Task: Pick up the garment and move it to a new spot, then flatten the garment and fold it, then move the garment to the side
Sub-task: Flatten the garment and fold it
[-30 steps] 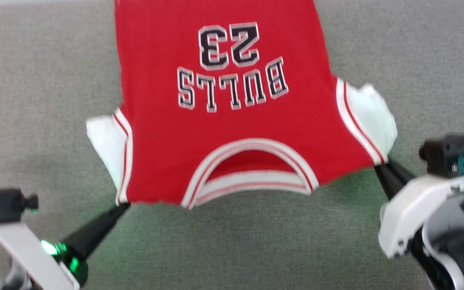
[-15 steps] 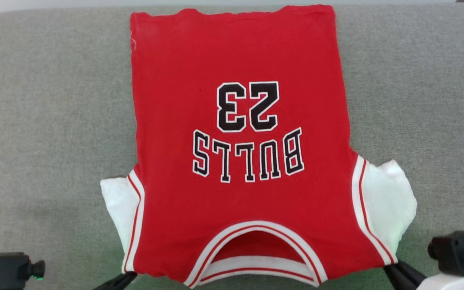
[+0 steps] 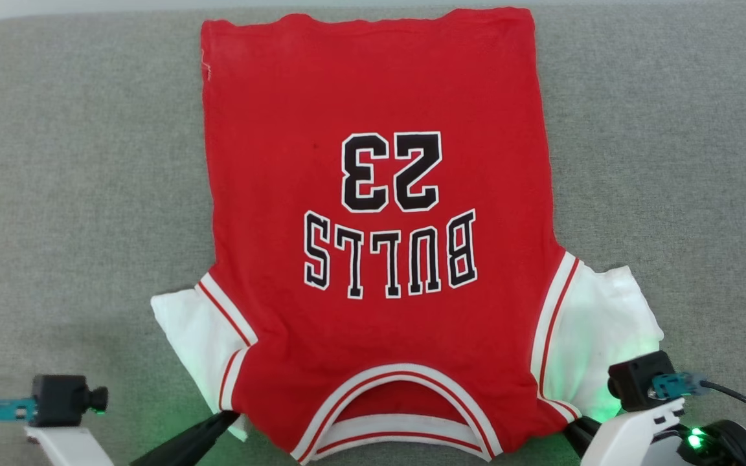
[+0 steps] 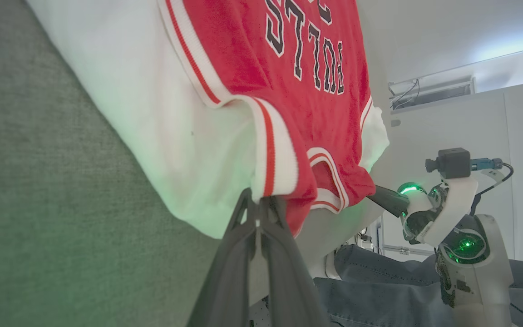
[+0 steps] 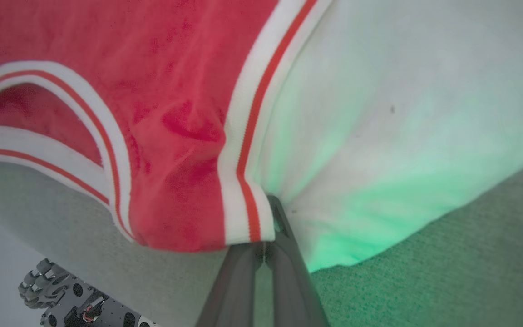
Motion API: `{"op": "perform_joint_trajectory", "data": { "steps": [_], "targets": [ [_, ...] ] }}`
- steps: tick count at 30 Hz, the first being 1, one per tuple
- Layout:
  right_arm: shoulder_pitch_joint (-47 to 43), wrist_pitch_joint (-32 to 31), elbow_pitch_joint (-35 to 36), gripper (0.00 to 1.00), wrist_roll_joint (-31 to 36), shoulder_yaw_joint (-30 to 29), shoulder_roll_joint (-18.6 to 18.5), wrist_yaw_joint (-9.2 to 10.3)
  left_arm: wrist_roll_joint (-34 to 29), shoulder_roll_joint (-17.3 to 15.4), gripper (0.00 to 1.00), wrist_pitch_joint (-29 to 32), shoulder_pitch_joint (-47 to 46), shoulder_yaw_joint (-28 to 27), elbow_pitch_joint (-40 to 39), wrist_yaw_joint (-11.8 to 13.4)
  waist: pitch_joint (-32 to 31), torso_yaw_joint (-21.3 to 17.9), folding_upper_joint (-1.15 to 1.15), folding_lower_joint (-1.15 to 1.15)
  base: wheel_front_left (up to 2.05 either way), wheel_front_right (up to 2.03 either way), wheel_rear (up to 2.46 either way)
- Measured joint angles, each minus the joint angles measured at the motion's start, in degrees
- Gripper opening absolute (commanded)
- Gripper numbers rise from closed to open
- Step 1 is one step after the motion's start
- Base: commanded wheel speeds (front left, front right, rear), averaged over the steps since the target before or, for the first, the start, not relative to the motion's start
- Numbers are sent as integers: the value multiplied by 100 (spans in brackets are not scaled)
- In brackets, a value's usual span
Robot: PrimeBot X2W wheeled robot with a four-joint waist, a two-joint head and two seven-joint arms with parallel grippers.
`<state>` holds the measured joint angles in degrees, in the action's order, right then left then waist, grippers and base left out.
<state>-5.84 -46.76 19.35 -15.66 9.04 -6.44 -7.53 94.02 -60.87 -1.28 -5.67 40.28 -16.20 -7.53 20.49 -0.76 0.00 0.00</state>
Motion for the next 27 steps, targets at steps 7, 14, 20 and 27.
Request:
{"op": "perform_joint_trajectory", "data": {
  "steps": [7,14,20,27],
  "targets": [
    [333,477,-757,0,219,303,-221,-9,-419,508,0,339,-154,200,904,0,43,-20,0,0,0,0,0],
    [470,767,-979,1,349,513,-309,-10,-519,686,0,256,-238,324,1248,-2,76,-110,0,0,0,0,0],
    [393,728,-516,100,577,513,-363,-19,-758,602,0,-129,-226,363,1187,-2,87,-161,0,0,0,0,0],
    [219,-304,1117,100,624,-90,-356,-1,-1238,410,0,-762,-302,714,1136,-2,170,-56,0,0,0,0,0]
  ]
}}
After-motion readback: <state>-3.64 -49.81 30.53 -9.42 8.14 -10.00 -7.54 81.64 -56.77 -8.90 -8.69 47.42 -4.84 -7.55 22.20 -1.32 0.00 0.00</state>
